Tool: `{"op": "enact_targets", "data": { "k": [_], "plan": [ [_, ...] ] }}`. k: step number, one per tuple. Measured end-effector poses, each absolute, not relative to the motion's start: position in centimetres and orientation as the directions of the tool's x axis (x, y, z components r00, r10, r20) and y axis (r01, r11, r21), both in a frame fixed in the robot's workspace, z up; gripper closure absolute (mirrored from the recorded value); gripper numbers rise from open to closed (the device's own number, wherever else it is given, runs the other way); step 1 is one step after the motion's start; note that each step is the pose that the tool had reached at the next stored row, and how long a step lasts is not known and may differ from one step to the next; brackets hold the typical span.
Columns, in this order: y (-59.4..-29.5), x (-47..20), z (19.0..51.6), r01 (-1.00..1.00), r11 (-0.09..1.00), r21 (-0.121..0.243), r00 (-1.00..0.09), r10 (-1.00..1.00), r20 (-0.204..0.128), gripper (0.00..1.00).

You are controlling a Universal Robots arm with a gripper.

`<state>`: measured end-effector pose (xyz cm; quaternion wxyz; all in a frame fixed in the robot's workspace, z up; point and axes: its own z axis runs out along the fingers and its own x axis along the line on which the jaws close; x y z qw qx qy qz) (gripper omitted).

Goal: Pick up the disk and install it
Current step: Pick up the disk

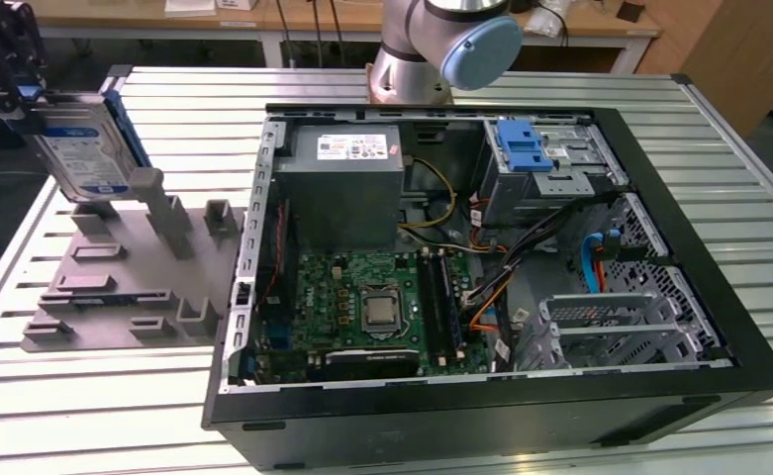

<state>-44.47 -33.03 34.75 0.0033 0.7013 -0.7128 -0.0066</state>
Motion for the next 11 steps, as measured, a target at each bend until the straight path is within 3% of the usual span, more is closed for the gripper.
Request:
{"op": "enact_targets", "data": {
  "k": [11],
  "plan": [
    [-33.03, -44.47, 35.07, -1.0, 0.016, 0.014, -0.016, -1.0, -0.004, 0.64]
  ]
}}
